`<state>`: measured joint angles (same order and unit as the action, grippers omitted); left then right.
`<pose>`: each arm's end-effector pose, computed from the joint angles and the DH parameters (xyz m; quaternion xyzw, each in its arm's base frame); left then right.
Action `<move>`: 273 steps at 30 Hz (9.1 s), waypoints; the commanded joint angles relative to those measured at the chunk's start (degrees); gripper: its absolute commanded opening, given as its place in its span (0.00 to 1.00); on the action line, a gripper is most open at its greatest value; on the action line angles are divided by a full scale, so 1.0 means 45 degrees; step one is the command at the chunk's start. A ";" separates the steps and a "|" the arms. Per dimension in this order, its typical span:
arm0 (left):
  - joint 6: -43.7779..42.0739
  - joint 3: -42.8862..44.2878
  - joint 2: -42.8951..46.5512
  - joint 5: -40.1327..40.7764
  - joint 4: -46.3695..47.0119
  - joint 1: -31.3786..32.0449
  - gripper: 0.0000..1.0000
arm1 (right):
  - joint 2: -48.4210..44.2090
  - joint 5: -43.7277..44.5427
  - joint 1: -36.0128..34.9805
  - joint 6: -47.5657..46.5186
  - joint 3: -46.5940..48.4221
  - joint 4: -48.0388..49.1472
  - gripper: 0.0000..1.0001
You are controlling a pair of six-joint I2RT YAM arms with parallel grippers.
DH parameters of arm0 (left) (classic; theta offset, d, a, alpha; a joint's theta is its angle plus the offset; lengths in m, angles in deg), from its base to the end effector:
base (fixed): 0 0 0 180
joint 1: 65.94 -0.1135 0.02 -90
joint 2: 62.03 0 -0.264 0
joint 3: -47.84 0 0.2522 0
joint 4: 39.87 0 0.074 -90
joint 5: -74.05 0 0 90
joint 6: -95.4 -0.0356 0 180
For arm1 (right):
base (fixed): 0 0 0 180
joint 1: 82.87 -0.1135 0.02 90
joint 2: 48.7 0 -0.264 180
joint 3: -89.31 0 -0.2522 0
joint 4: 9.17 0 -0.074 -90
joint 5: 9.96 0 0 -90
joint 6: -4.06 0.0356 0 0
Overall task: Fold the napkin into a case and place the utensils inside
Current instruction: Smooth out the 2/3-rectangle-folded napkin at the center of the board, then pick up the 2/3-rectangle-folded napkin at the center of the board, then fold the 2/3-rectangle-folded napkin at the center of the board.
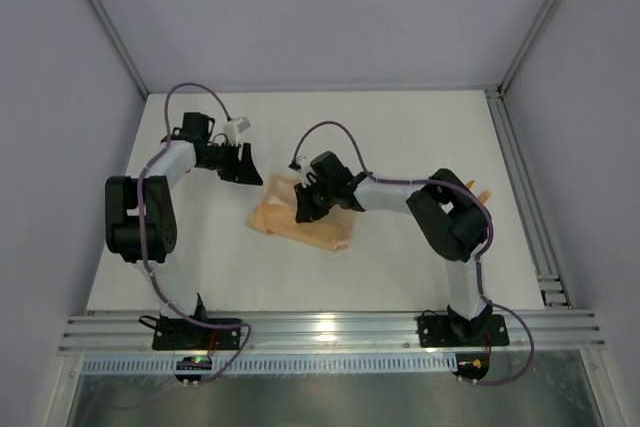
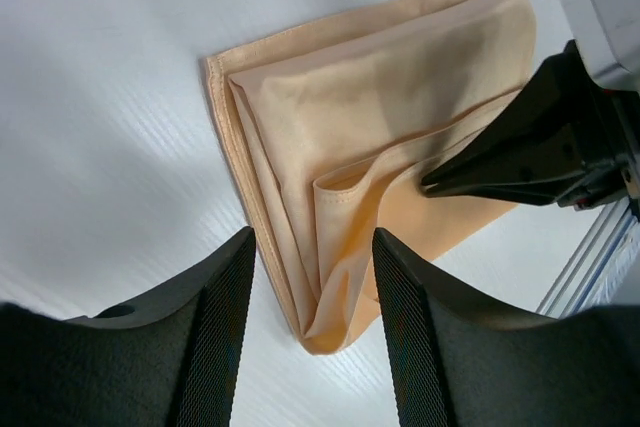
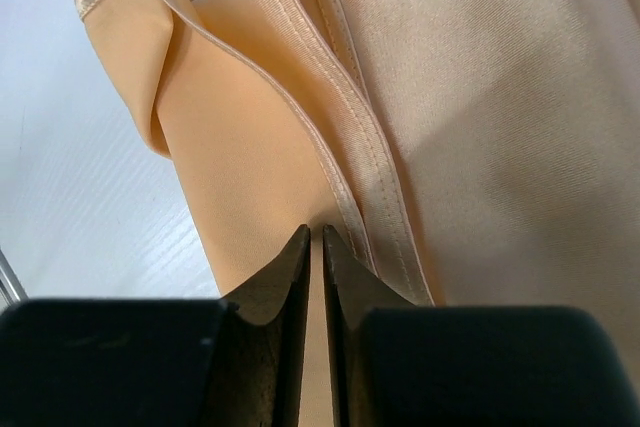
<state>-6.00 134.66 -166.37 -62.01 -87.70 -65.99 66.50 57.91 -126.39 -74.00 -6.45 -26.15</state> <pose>0.3671 -0.0253 0.2036 0.1720 0.8864 -0.3607 0.2336 0.2956 0.2992 0.1432 -0.3155 0.8627 0.3224 0.2284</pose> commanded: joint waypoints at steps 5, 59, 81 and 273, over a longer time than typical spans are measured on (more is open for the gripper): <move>0.0365 -0.1097 0.0137 0.2535 0.1239 0.1221 0.56 | -0.0228 -0.1019 -0.0073 -0.0857 -0.1286 -0.0592 0.13; -0.3266 -0.3695 0.4299 0.3360 -0.2176 0.3996 0.37 | -0.0170 -0.1722 -0.0073 -0.2830 -0.0252 -0.2292 0.13; -0.2663 -0.3891 0.2446 0.5079 -0.0048 0.4524 0.00 | -0.0150 -0.2016 -0.0015 -0.2986 -0.0193 -0.2331 0.13; -0.0202 -0.2915 -0.0154 0.3479 0.0715 0.2317 0.00 | -0.2376 0.5932 -0.1652 -0.6070 -0.0368 -0.0067 0.03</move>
<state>-6.52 120.80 -164.73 -48.99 -85.62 -55.24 59.39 79.13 -131.88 -98.46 -7.50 -31.62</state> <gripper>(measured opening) 0.003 0.046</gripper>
